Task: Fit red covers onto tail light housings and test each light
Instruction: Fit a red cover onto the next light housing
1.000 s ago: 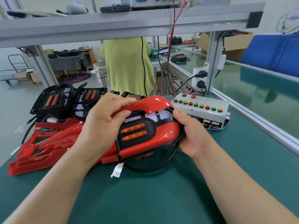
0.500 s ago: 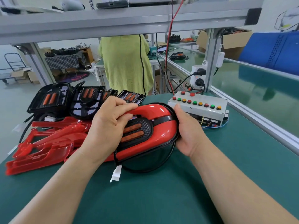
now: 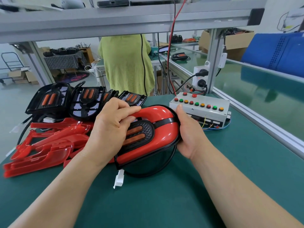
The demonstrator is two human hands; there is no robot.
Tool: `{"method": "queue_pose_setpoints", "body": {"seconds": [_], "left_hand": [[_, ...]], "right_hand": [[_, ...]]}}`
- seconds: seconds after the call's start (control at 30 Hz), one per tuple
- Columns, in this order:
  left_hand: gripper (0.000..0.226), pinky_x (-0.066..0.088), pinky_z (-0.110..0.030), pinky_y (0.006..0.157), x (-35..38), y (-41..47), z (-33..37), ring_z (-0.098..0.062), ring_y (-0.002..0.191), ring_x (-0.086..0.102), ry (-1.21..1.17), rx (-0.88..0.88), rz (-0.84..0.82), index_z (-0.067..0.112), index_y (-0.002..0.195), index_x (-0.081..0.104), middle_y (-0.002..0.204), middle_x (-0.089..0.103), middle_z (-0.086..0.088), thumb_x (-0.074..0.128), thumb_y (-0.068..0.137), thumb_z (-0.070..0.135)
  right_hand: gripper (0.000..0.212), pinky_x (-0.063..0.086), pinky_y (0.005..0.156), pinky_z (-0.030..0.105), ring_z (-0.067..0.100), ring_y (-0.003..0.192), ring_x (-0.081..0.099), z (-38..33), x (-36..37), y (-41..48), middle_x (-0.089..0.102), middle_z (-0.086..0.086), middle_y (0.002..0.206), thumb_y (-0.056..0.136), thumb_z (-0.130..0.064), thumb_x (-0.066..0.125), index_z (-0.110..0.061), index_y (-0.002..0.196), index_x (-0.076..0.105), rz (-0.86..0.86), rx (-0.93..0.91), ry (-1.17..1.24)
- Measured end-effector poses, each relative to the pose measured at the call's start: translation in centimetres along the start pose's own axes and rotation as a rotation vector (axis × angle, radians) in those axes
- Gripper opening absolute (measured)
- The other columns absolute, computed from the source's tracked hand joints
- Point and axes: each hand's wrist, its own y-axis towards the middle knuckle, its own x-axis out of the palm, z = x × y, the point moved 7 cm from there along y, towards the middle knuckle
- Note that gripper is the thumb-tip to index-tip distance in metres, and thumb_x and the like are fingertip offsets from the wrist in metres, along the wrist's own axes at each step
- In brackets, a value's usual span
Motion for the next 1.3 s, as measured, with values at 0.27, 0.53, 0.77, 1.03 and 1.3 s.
{"method": "queue_pose_setpoints", "body": {"seconds": [0.27, 0.53, 0.77, 1.03, 1.3], "left_hand": [[0.034, 0.044, -0.011, 0.090, 0.1, -0.2, 0.0, -0.009, 0.103, 0.057, -0.013, -0.005, -0.001, 0.022, 0.119, 0.071, 0.101, 0.056, 0.010, 0.065, 0.091, 0.002], [0.034, 0.049, -0.032, 0.094, 0.1, -0.5, 0.4, -0.015, 0.104, 0.056, 0.012, 0.021, 0.000, 0.018, 0.122, 0.069, 0.103, 0.055, 0.006, 0.062, 0.093, 0.001], [0.023, 0.048, -0.002, 0.072, -0.5, -1.1, 0.5, 0.003, 0.098, 0.063, -0.174, -0.083, 0.006, 0.009, 0.109, 0.068, 0.103, 0.056, 0.002, 0.059, 0.093, -0.006], [0.019, 0.062, -0.027, 0.067, 1.2, -1.5, -0.7, -0.008, 0.095, 0.070, -0.473, -0.262, -0.074, 0.007, 0.106, 0.065, 0.115, 0.054, -0.004, 0.054, 0.096, -0.005], [0.021, 0.061, -0.026, 0.068, 1.5, -1.3, -1.1, -0.006, 0.095, 0.068, -0.416, -0.208, -0.088, 0.004, 0.110, 0.066, 0.111, 0.051, -0.003, 0.053, 0.096, -0.005]], "right_hand": [[0.055, 0.062, 0.069, 0.036, 0.019, 0.077, 0.075, 0.0, 0.1, -0.1, 0.078, 0.007, 0.089, 0.103, -0.051, 0.038, -0.031, 0.075, 0.081, -0.001, -0.007, -0.023], [0.055, 0.062, 0.067, 0.034, 0.019, 0.077, 0.075, 0.1, 0.2, -0.1, 0.078, 0.006, 0.088, 0.103, -0.050, 0.038, -0.032, 0.074, 0.080, -0.007, -0.009, -0.065], [0.055, 0.062, 0.068, 0.034, 0.018, 0.075, 0.075, 0.2, 0.1, 0.1, 0.078, 0.005, 0.086, 0.104, -0.049, 0.038, -0.033, 0.073, 0.080, -0.007, 0.011, -0.102], [0.055, 0.062, 0.065, 0.031, 0.018, 0.074, 0.075, 0.3, 0.0, -0.1, 0.078, 0.005, 0.086, 0.105, -0.047, 0.037, -0.031, 0.074, 0.081, -0.031, 0.017, -0.121], [0.058, 0.061, 0.078, 0.045, 0.031, 0.087, 0.071, 0.1, 0.9, -1.0, 0.072, 0.021, 0.110, 0.074, -0.034, 0.076, -0.004, 0.122, 0.064, -0.084, 0.023, -0.108]]}}
